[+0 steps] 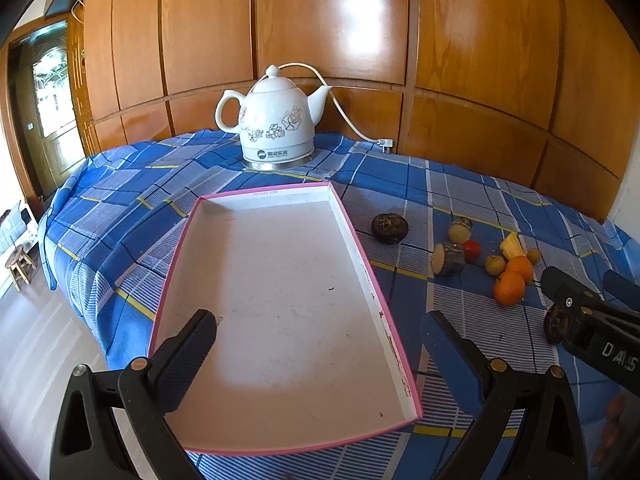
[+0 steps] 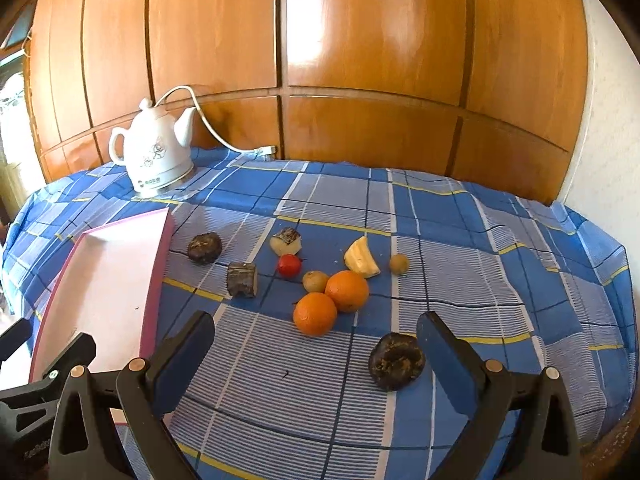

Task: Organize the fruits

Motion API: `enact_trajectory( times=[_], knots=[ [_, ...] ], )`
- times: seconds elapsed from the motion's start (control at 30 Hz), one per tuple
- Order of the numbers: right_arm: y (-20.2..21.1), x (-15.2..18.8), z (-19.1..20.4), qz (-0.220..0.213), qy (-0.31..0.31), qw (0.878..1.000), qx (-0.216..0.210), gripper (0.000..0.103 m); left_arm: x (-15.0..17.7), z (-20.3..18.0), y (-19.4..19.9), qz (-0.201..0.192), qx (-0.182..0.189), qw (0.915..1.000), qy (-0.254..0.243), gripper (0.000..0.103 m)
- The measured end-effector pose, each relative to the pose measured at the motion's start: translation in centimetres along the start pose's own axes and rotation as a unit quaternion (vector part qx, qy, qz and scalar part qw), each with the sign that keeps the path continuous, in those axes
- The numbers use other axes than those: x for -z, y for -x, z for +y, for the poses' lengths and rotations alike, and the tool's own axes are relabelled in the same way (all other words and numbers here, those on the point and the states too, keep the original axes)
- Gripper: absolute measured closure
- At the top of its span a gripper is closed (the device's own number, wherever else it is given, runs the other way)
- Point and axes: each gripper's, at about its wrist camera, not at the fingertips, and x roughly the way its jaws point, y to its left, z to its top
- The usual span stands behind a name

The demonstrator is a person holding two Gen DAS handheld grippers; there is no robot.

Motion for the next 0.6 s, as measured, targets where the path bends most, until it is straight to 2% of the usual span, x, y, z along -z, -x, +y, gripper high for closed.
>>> enact_trajectory(
  times=[0.6],
  knots=[
    [0.77, -0.21, -0.06, -0.011, -0.003, 1.000, -0.011, 0.000, -0.10, -0.31, 0.51, -0.005, 0.005, 1.0000, -0.006, 0.000]
  ],
)
